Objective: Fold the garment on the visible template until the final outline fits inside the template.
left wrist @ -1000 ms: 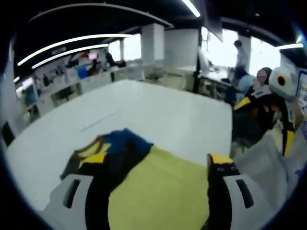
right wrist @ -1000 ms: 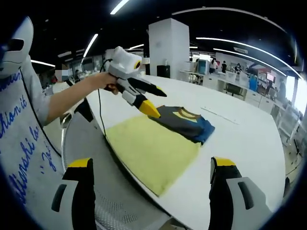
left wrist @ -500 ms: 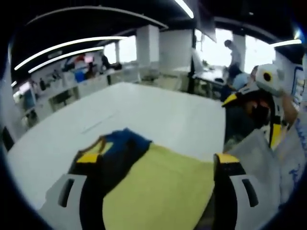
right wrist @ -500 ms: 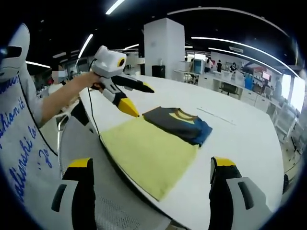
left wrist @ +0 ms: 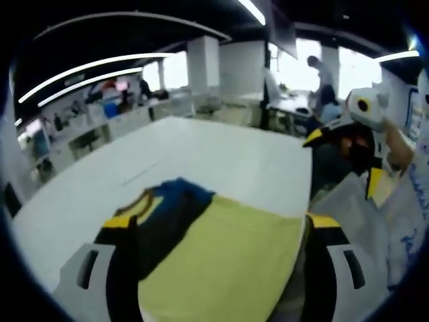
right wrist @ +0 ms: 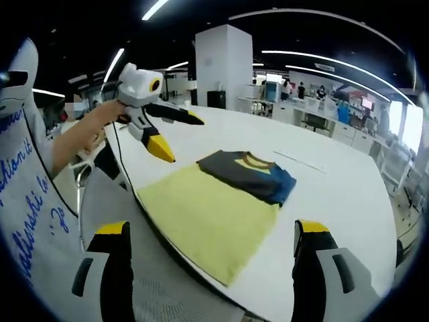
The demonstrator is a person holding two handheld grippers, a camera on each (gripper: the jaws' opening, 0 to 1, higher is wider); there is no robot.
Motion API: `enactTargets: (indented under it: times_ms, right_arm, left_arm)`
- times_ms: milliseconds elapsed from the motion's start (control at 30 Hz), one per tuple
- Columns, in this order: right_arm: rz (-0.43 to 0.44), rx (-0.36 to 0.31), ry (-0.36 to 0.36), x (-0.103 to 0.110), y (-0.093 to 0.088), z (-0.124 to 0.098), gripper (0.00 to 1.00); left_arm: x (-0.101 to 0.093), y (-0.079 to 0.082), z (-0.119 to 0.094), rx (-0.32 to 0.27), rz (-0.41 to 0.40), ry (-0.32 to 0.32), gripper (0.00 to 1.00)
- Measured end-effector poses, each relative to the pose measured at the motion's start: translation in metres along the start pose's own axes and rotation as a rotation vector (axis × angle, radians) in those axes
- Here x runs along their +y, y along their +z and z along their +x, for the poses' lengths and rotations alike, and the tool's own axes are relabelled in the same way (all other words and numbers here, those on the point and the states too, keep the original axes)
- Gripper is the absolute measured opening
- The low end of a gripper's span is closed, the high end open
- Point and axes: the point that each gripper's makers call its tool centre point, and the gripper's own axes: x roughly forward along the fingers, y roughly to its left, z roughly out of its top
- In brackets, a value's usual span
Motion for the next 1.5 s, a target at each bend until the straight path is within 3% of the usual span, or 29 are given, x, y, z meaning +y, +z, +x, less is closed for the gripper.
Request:
enactTargets:
  times_ms: [467, 1167, 1500]
  right_arm:
    - [0.009, 0.019, -0.008, 0.007, 0.006, 0.013, 1.00]
    - [-0.011, 0.044, 0.013, 0.013, 0.013, 0.028, 1.00]
    - [-0.001, 0.036, -0.038, 0.013, 0.017, 0.031, 1.00]
  left_arm:
    - [0.012, -0.014, -0.018, 0.011, -0.017, -0.016, 1.00]
    - [0.028, -0.032, -0.049, 0.013, -0.057, 0.035, 1.00]
    - [0.031, -0.035, -0.063, 0.013, -0.035, 0.023, 1.00]
